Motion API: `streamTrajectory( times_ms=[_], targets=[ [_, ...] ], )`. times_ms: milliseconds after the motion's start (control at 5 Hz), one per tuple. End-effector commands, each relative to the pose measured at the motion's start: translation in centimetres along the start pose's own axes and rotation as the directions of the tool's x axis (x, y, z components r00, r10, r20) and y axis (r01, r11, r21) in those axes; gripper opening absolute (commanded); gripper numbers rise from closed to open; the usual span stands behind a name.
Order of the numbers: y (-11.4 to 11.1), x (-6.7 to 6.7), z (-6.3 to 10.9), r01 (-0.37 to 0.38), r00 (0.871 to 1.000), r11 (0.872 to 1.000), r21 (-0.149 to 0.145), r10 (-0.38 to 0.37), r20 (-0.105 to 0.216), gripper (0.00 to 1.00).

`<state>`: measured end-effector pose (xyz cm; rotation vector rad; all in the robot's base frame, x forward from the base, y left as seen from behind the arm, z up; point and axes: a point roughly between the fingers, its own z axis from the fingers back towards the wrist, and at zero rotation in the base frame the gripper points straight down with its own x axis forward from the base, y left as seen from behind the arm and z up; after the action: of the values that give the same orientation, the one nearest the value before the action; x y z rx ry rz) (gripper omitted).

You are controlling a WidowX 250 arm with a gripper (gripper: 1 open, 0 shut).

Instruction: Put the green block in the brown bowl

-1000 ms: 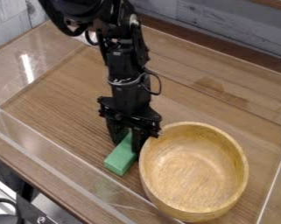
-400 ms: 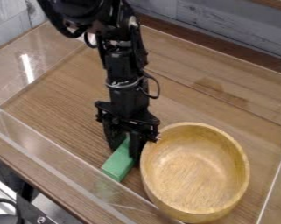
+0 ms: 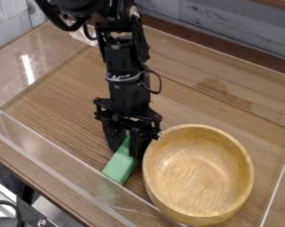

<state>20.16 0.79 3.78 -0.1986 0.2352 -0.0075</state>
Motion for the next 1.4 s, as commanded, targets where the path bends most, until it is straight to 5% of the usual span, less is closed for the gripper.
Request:
streamTrajectory(
  times_ms=[0, 1200],
  targets=[
    [-0.8, -0.5, 1.8, -0.006, 1.0, 1.0, 0.0, 0.006, 0.005, 0.0],
    [-3.2, -2.0, 5.1, -0.017, 1.0, 0.999, -0.029, 0.018, 0.024, 0.0]
  ],
)
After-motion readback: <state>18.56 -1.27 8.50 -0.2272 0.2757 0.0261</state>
